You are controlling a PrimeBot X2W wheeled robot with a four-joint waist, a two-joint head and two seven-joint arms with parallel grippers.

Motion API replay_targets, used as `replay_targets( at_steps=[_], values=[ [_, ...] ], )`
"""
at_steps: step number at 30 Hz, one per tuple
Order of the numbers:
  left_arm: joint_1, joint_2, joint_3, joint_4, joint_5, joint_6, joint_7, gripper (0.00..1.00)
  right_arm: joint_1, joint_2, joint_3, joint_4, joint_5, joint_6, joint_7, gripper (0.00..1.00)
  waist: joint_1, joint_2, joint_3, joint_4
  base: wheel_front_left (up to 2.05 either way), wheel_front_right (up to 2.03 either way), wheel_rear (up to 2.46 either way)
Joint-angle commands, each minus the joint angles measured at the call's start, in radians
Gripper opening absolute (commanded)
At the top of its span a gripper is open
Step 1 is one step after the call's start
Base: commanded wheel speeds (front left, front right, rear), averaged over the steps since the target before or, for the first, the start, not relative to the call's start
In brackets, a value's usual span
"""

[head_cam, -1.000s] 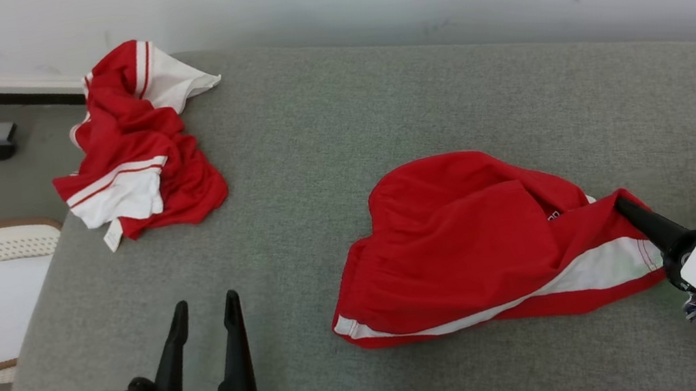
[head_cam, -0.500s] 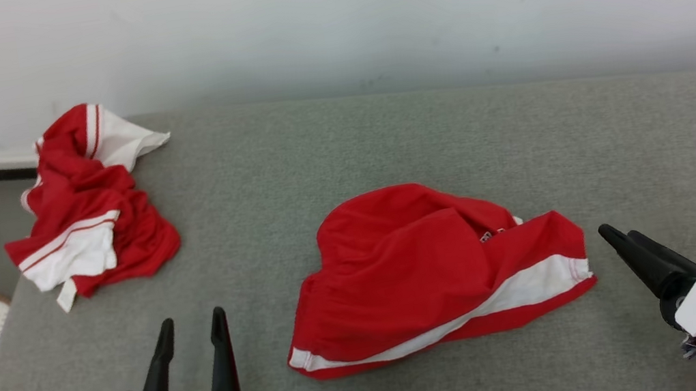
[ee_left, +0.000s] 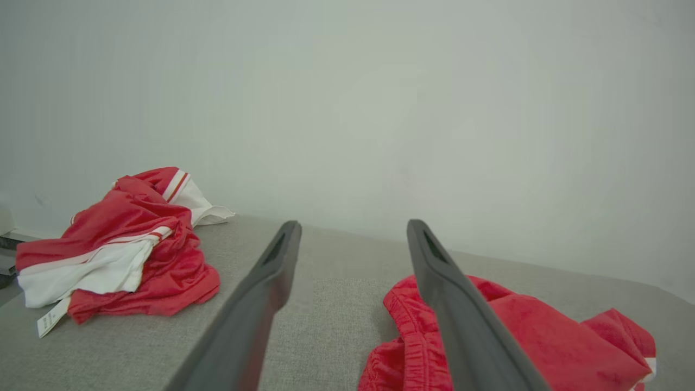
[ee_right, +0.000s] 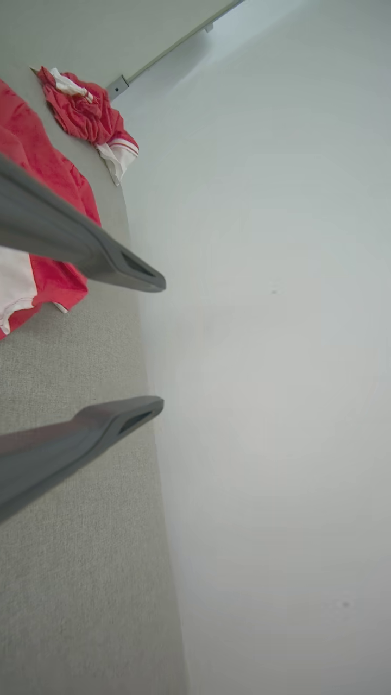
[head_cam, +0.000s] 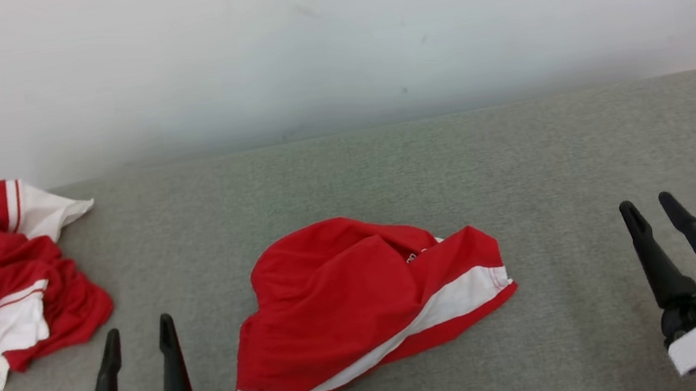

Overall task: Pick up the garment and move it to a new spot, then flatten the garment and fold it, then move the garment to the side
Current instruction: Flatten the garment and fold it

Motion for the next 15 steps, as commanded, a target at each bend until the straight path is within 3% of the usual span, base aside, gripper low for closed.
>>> replay_targets(
  at_steps=[1,7,15],
  values=[
    [0.015,0.003,0.004,-0.003,0.011,0.000,-0.001,1.00,0.038,0.016,-0.018,-0.011,-0.034,-0.002,-0.002,1.00,0.0000,0.0000,-0.011,-0.013,0.00,0.00,0.00],
    [0.042,0.003,0.007,-0.024,0.005,0.009,-0.001,1.00,0.193,0.142,-0.179,-0.135,-0.293,-0.002,-0.002,1.00,0.0000,0.0000,-0.034,-0.032,0.00,0.00,0.00],
    [0.090,0.003,-0.032,-0.016,-0.006,0.012,-0.001,1.00,0.303,0.209,-0.244,-0.157,-0.442,-0.002,-0.001,1.00,0.0000,0.0000,-0.038,-0.038,0.00,0.00,0.00]
  ],
)
